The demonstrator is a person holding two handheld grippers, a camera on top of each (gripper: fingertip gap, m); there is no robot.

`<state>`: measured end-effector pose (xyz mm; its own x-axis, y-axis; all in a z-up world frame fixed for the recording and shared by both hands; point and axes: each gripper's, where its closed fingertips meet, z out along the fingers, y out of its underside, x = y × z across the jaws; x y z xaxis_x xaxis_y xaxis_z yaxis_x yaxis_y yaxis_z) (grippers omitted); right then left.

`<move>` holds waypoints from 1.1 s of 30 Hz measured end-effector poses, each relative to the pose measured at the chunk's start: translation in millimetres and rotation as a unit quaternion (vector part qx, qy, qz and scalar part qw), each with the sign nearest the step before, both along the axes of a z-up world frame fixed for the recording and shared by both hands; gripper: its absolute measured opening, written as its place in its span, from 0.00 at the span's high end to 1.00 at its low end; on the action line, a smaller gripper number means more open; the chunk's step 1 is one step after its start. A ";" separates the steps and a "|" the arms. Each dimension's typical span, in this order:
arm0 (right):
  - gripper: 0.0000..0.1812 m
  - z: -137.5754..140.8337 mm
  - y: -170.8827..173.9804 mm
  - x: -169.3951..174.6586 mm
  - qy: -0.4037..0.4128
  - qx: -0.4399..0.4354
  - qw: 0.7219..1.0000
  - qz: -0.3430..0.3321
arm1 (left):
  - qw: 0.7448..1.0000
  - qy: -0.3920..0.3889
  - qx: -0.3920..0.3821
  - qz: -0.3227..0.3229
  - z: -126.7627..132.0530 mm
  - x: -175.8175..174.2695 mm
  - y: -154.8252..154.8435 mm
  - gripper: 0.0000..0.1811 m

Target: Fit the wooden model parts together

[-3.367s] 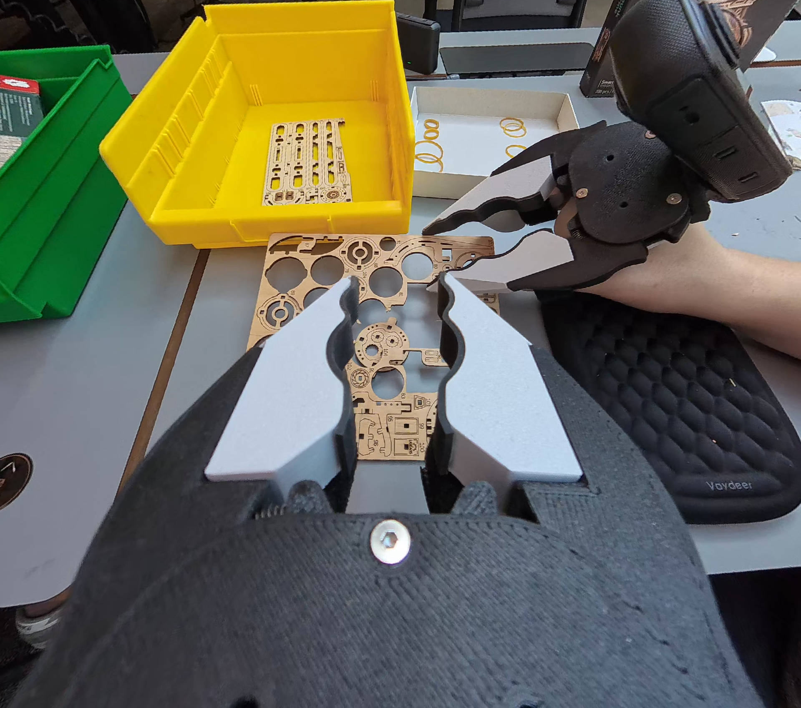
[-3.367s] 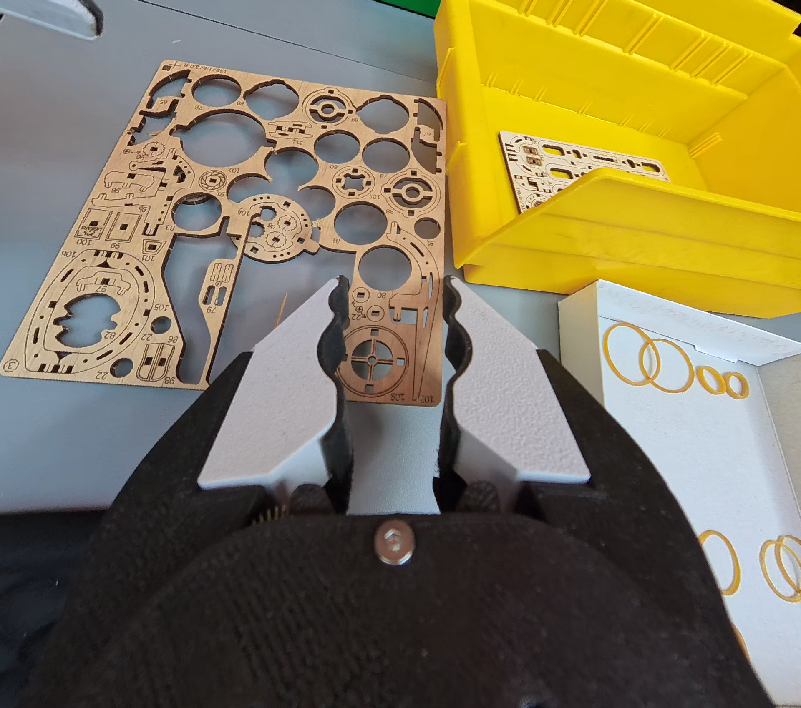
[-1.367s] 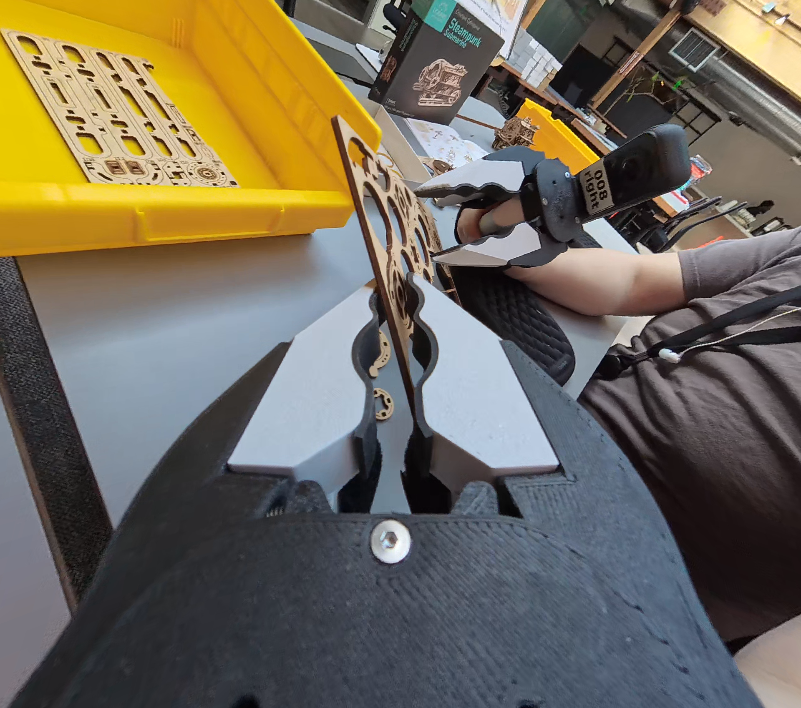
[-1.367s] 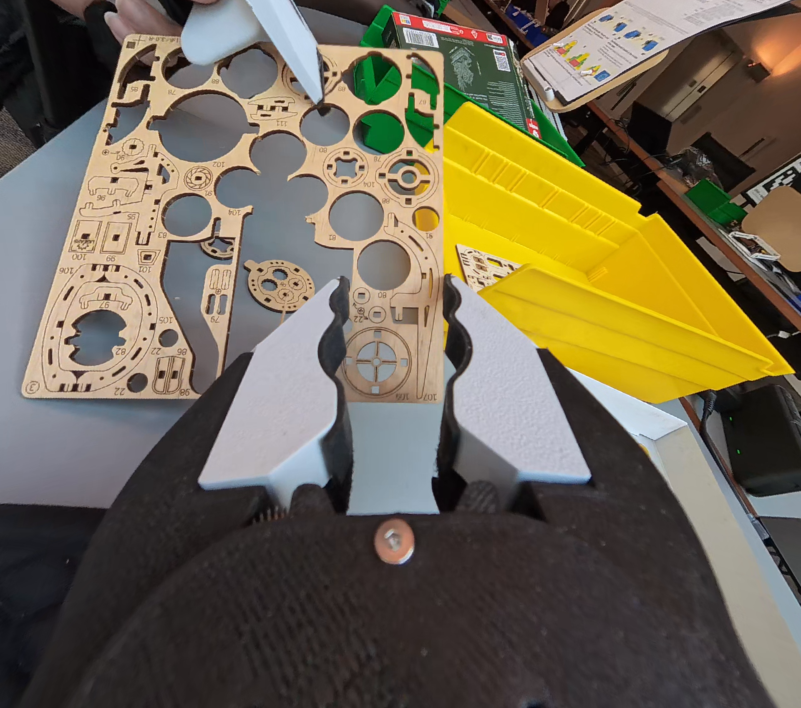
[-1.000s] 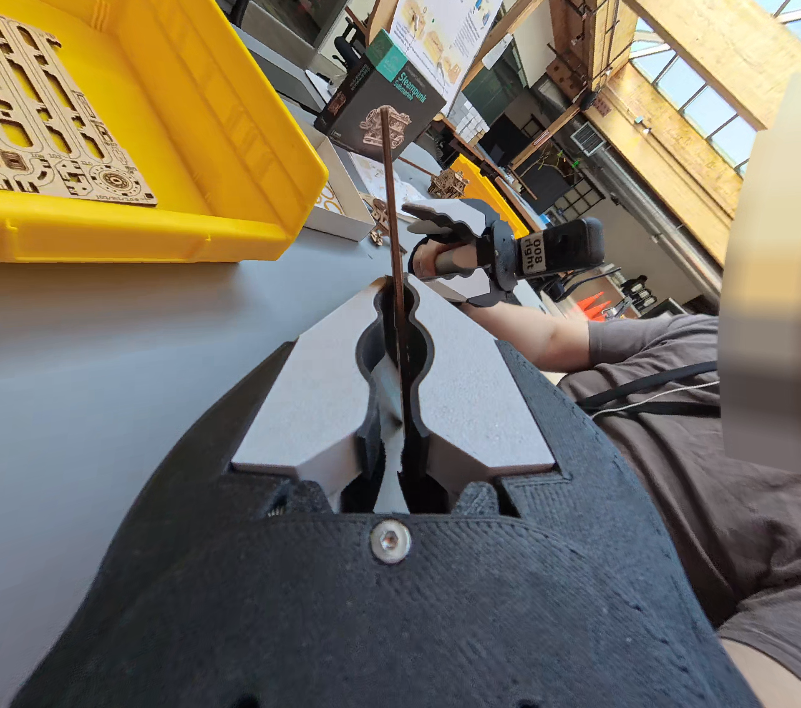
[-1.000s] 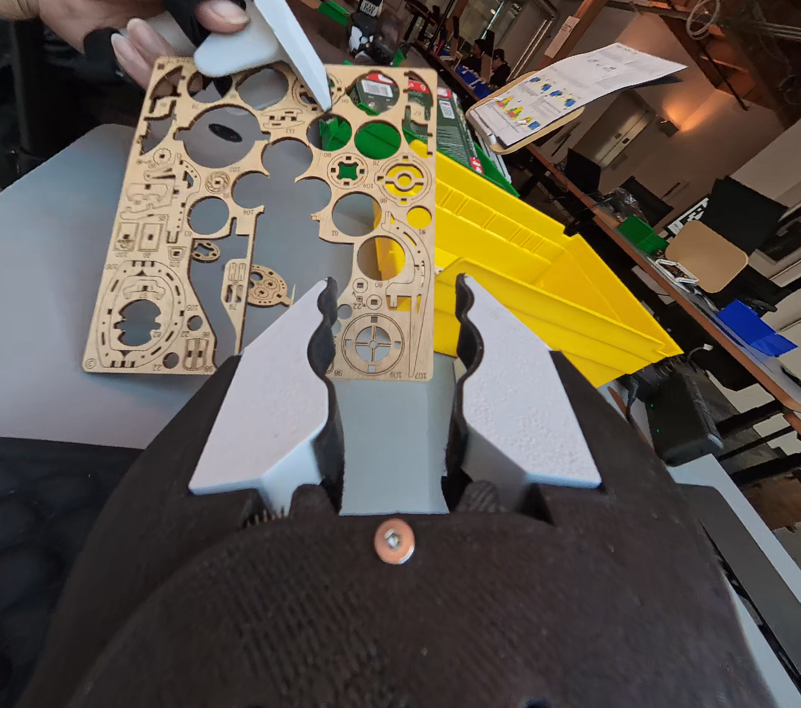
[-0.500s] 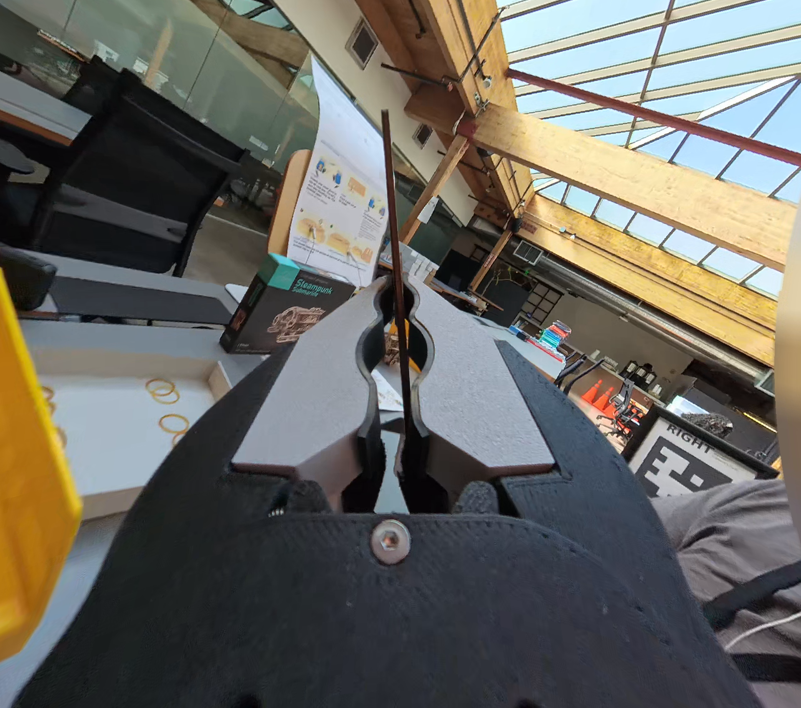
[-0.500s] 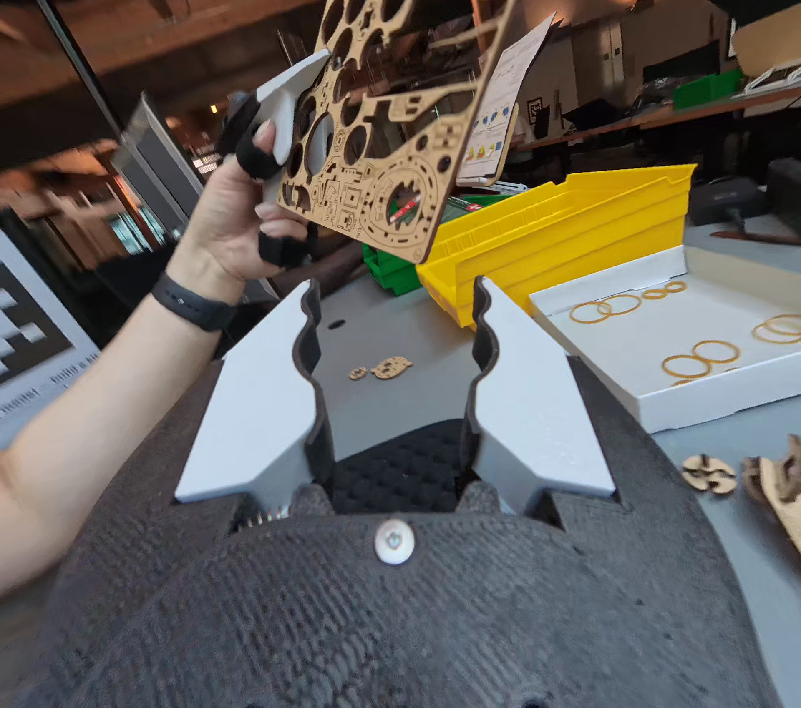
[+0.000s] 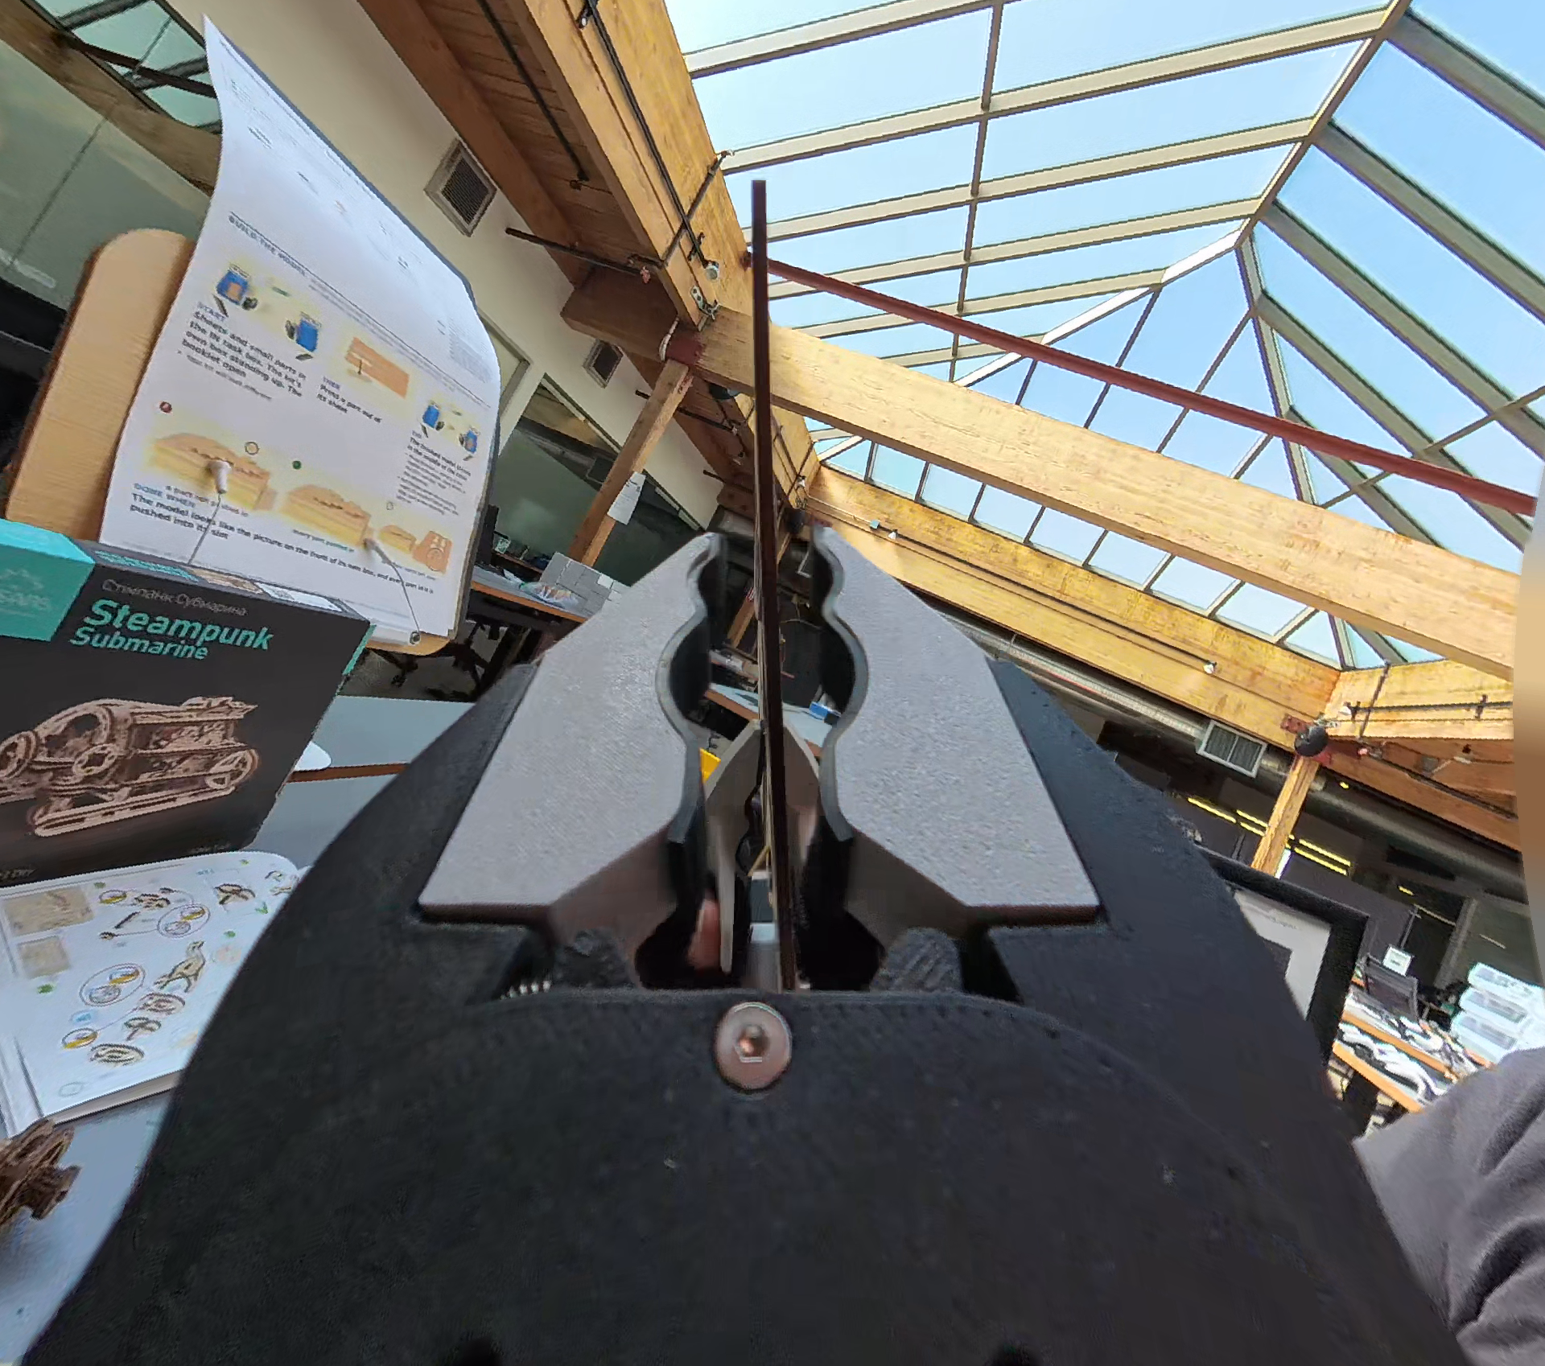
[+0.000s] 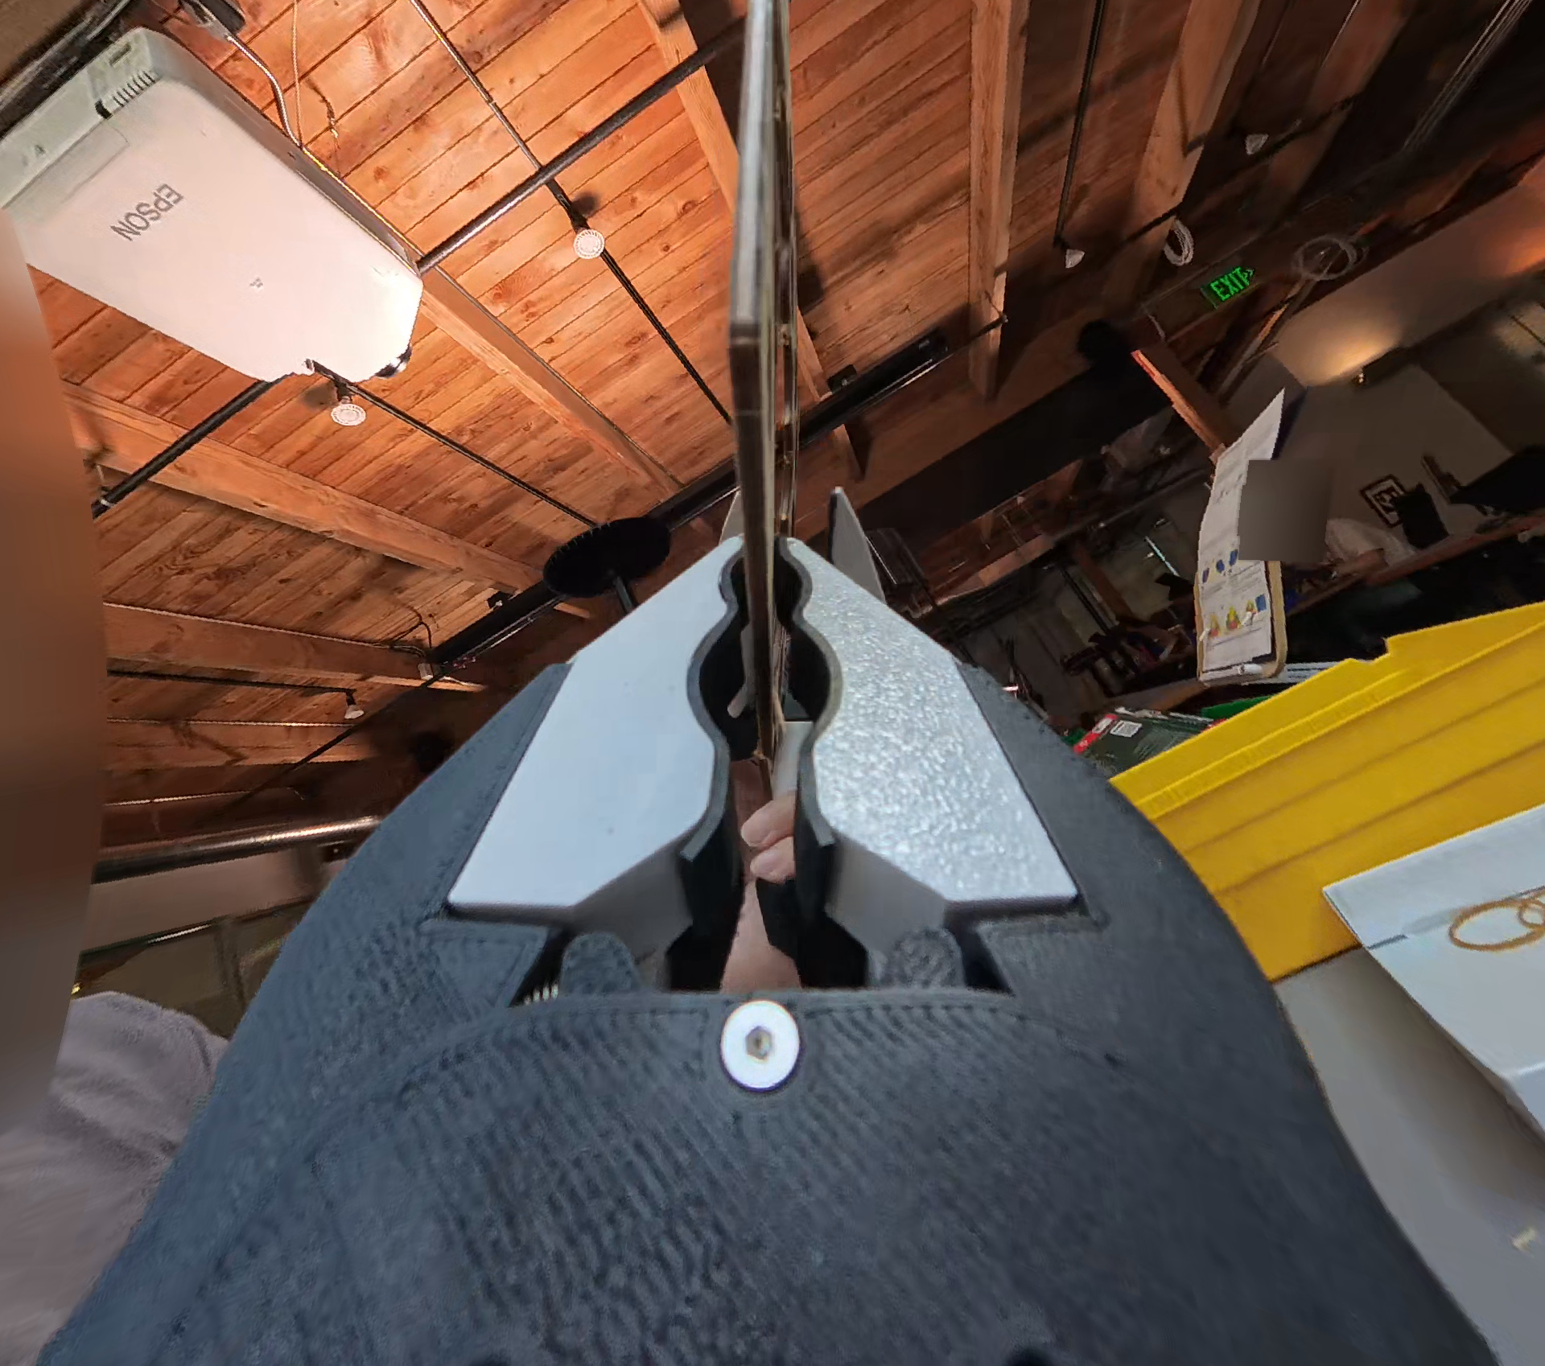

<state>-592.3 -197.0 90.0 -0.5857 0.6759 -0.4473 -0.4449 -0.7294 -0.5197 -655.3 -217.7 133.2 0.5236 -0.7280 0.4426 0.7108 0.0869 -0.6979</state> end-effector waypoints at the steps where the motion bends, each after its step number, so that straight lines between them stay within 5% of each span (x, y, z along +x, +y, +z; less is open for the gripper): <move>1: 0.99 -2.4 4.6 7.7 -0.020 0.008 1.000 0.010 | 1.000 0.015 -0.013 0.000 -8.3 4.4 2.5 0.81; 4: 0.99 -15.4 23.8 26.2 -0.121 0.035 0.991 0.053 | 0.998 0.046 -0.031 -0.017 -27.5 6.4 1.5 0.71; 10: 0.99 -27.6 47.7 72.8 -0.252 0.083 0.958 0.111 | 0.985 0.110 -0.102 -0.087 -74.4 17.7 6.2 0.71; 18: 0.99 -61.0 59.6 94.6 -0.307 0.065 0.939 0.139 | 0.962 0.142 -0.138 -0.187 -120.6 86.7 20.5 0.80; 26: 0.99 -95.3 51.6 106.7 -0.359 0.080 0.908 0.201 | 0.948 0.141 -0.179 -0.222 -148.8 102.9 34.9 0.88; 33: 0.99 -118.1 46.9 103.1 -0.400 0.088 0.879 0.245 | 0.895 0.194 -0.245 -0.318 -186.0 133.7 14.2 0.99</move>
<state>-489.2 -150.1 -28.1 -0.3716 0.5300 -0.7622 0.4580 -0.6095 -0.6471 -521.7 -203.6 -52.8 0.2554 -0.7023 0.6645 0.2032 -0.6330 -0.7470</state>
